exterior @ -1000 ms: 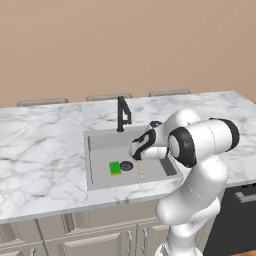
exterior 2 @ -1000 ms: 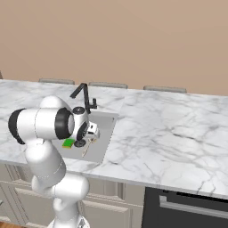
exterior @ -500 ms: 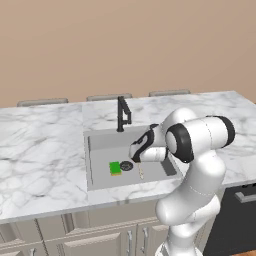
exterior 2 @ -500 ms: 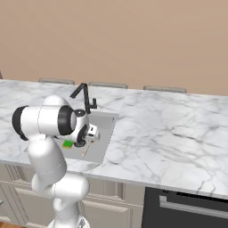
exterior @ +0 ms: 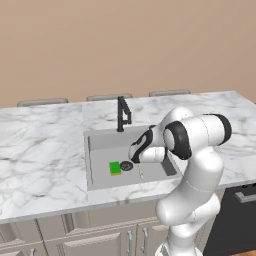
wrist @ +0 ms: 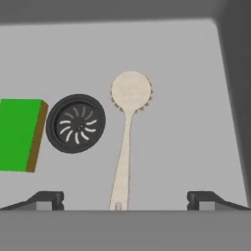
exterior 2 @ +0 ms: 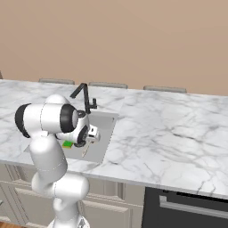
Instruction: Pick up the sponge and dish brush from the sink, and place them back in the cabinet, and close the cabinet door.
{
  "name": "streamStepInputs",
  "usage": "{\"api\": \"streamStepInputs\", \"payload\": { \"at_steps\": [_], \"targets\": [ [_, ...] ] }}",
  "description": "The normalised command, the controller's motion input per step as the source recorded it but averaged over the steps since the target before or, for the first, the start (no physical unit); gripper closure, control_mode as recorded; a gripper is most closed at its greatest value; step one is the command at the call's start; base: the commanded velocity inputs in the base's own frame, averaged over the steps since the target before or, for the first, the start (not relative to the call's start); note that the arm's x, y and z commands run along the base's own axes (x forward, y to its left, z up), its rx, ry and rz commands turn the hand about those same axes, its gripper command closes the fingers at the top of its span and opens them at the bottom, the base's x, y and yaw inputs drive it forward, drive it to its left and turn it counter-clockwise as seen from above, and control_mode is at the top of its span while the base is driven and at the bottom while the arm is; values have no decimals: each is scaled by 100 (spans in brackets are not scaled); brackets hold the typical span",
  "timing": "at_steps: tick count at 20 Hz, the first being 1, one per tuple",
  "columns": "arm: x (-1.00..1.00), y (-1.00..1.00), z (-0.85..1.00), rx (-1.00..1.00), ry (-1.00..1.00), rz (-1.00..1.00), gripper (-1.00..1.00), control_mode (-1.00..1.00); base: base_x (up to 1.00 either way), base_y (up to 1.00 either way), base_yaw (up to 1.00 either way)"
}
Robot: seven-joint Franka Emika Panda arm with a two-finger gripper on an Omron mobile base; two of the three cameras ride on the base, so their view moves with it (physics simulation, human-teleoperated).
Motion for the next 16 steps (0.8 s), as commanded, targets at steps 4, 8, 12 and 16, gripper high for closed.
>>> {"api": "streamStepInputs", "payload": {
  "at_steps": [4,8,12,16],
  "targets": [
    [7,0,-11,0,0,0,-100,-100,0,0,0],
    [6,0,-11,0,0,0,-100,-100,0,0,0],
    [7,0,-10,0,0,0,-100,-100,0,0,0],
    [8,0,-10,0,0,0,-100,-100,0,0,0]
  ]
}}
